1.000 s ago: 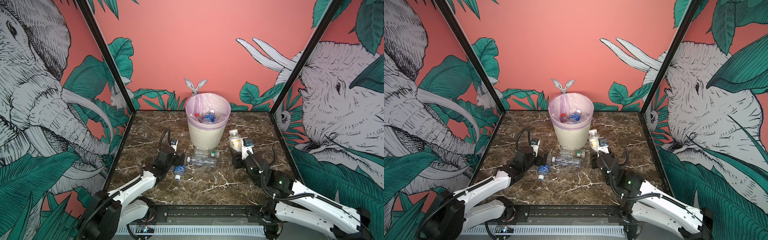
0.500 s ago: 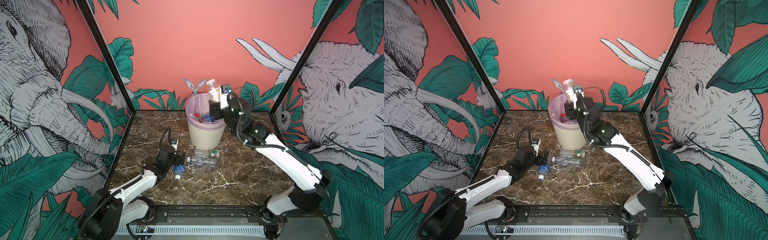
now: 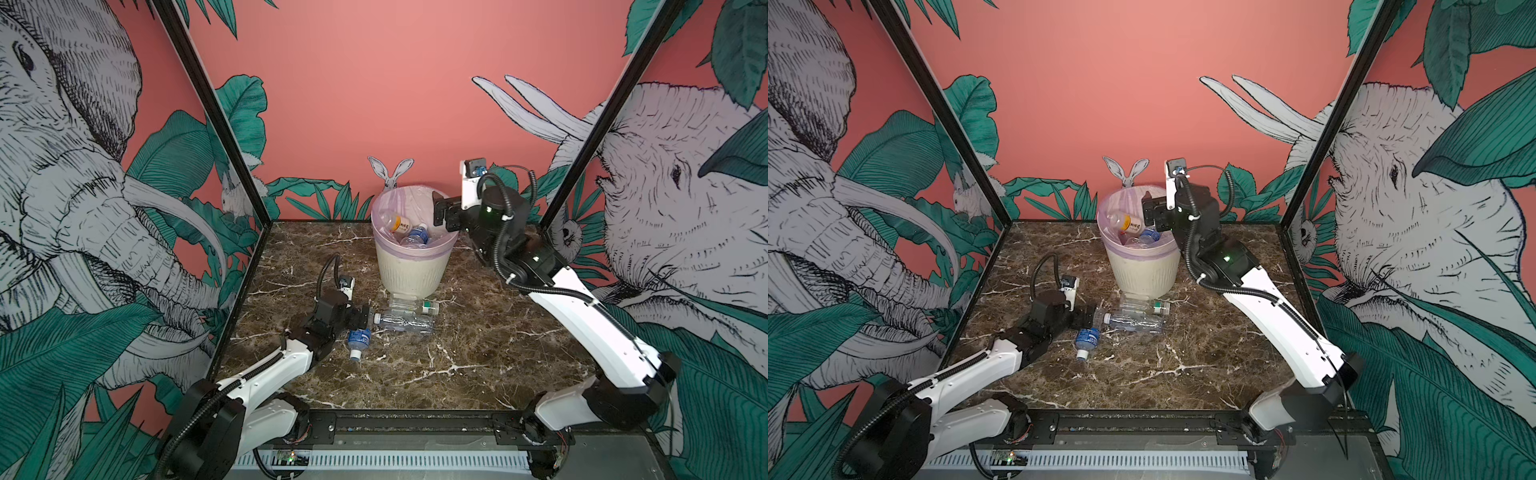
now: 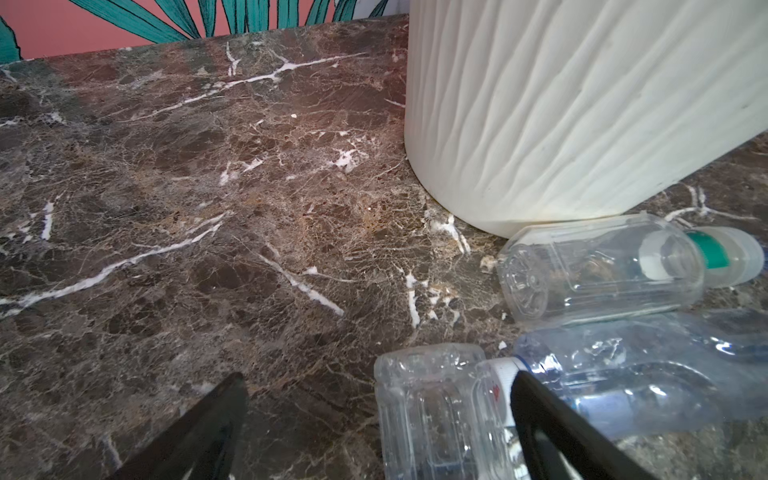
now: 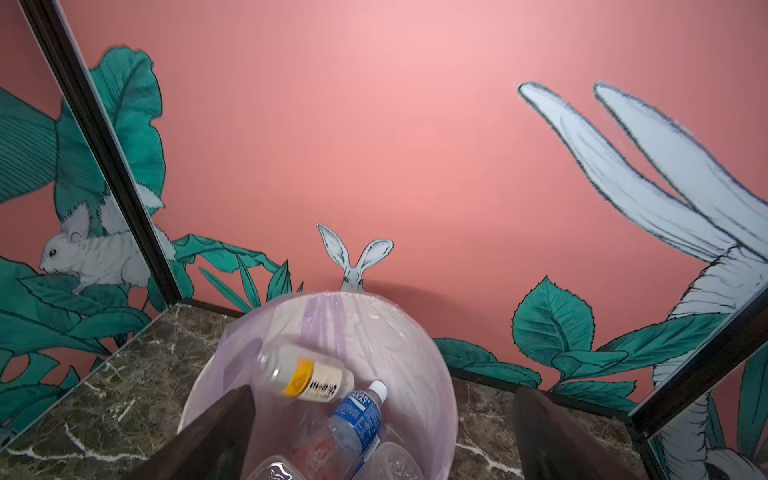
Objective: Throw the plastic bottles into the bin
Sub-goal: 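Open the right gripper to drop the tea bottle into the bin, then lower the right gripper beside the bin while the left gripper nears the blue-label bottle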
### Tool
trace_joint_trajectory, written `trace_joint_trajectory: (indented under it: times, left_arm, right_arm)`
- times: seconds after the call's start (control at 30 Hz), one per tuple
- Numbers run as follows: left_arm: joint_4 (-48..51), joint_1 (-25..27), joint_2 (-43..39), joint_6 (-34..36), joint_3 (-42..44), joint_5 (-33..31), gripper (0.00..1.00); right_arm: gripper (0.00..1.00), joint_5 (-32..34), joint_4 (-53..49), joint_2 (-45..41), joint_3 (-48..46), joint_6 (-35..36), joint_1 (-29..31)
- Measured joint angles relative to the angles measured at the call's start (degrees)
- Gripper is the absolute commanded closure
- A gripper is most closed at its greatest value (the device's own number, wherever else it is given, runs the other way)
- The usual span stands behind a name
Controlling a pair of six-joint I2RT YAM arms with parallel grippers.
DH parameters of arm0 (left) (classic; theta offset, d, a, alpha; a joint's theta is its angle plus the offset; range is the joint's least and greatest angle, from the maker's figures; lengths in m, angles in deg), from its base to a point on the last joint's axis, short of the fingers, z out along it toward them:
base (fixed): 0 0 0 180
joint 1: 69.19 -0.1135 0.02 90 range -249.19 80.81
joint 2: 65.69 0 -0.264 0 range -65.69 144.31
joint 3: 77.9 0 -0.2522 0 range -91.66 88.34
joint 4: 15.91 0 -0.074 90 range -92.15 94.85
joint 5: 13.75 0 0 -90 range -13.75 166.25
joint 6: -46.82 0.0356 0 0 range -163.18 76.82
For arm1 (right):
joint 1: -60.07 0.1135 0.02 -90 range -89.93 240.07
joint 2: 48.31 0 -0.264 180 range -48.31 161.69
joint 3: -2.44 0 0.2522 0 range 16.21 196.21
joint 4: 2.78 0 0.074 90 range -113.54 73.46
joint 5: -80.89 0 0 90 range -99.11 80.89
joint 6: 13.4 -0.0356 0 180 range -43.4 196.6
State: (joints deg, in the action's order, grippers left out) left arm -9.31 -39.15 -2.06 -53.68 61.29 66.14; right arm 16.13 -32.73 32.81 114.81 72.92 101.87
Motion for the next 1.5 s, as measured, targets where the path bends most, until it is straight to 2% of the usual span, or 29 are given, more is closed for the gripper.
trace_joint_trajectory:
  times: [0.2, 0.53, 0.93, 1.1, 1.5]
  left_arm:
    - [0.46, 0.00, -0.79, 0.00, 0.00, -0.15, 0.00]
    - [1.84, 0.00, -2.08, -0.46, -0.11, -0.79, 0.00]
    - [10.43, 0.28, -6.69, -2.12, -3.96, -1.38, 0.00]
    - [14.29, 1.14, -7.54, -3.19, -4.02, -1.51, 0.00]
    - [21.05, 4.22, -7.43, -6.29, -4.90, -0.70, 0.00]
  right_arm:
    - [0.01, 1.55, 3.17, -7.32, -11.82, 0.48, -0.76]
    - [0.01, 1.03, 5.31, -12.85, -34.97, -2.97, -5.84]
    - [0.01, 0.90, 18.51, -17.62, -56.57, -7.52, -6.10]
    - [0.01, 0.98, 22.58, -17.79, -61.31, -9.33, -6.10]
    - [0.01, 1.75, 24.11, -14.14, -61.37, -11.87, -6.14]
